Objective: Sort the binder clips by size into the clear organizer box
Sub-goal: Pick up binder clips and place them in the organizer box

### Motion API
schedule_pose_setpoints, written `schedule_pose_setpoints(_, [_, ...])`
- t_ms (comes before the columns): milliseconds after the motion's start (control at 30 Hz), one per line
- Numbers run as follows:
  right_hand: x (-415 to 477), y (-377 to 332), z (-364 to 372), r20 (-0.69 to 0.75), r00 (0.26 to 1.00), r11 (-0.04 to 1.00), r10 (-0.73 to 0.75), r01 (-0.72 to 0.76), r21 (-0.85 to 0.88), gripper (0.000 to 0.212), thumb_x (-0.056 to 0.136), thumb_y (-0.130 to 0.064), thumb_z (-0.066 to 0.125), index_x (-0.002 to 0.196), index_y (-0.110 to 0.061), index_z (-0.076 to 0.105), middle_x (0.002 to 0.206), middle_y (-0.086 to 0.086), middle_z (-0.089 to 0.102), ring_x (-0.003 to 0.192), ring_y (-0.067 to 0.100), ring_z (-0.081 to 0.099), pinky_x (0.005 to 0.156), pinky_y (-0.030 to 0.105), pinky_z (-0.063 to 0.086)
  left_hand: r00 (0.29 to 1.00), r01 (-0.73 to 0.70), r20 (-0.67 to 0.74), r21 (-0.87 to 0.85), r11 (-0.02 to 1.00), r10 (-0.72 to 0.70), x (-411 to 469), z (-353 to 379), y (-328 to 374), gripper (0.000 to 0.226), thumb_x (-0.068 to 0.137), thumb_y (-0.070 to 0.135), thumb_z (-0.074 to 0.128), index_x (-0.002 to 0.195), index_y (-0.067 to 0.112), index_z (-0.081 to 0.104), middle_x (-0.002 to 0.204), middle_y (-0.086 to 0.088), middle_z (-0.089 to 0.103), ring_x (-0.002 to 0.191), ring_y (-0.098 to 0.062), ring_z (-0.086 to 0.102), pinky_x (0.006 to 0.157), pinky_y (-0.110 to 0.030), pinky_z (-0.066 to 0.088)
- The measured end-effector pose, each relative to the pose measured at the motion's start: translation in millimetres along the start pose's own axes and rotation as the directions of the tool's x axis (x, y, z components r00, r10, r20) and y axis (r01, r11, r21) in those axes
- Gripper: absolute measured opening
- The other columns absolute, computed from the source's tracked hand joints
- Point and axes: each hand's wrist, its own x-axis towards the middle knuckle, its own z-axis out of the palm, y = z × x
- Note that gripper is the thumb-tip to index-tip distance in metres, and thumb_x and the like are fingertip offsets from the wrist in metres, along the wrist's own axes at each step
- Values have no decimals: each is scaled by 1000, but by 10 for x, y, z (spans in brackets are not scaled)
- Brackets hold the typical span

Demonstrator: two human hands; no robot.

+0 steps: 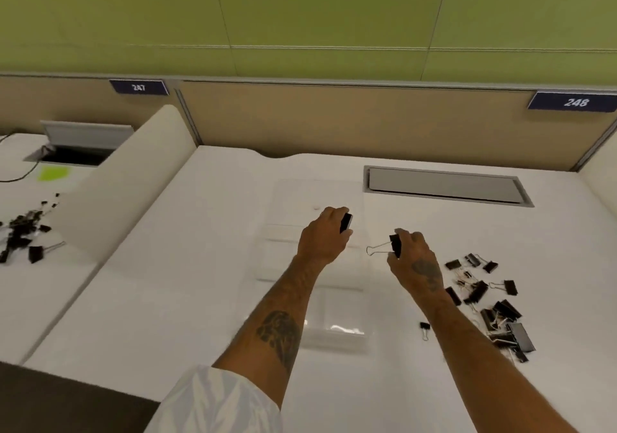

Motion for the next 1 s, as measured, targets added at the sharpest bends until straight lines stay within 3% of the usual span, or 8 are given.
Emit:
schedule_pose_setpoints(233, [21,-873,422,-3,991,987,-135,135,83,55,85,-15,62,138,-11,46,118,17,53,100,36,58,81,39,50,991,131,17,14,991,-132,-266,-536,-1021,50,90,38,58,138,31,44,135,4,50,111,-27,57,94,-41,46])
schedule_pose_setpoints(467, [12,-1284,731,48,984,985,-170,169,15,56,88,-21,59,141,-18,42,118,11,52,104,28,56,83,37,51,984,71,158,85,994,-84,-306,-598,-1485,52,89,43,60,137,30,44,128,2,54,111,-25,56,91,-37,46])
schedule_pose_setpoints(767, [137,-1395,884,75,984,985,-164,167,-47,55,88,-21,56,141,-21,41,121,9,52,107,28,55,82,38,51,959,7,276,191,982,-61,-196,-434,-1661,56,91,44,57,141,26,39,135,0,51,116,-28,54,95,-37,46])
schedule_pose_setpoints(1000, [259,-1536,985,166,961,971,-221,232,-51,56,87,-22,54,141,-22,41,124,7,50,108,27,55,85,34,49,989,-24,147,278,960,-18,-124,-457,-1840,56,97,40,46,148,23,29,151,1,35,126,-23,48,98,-37,44])
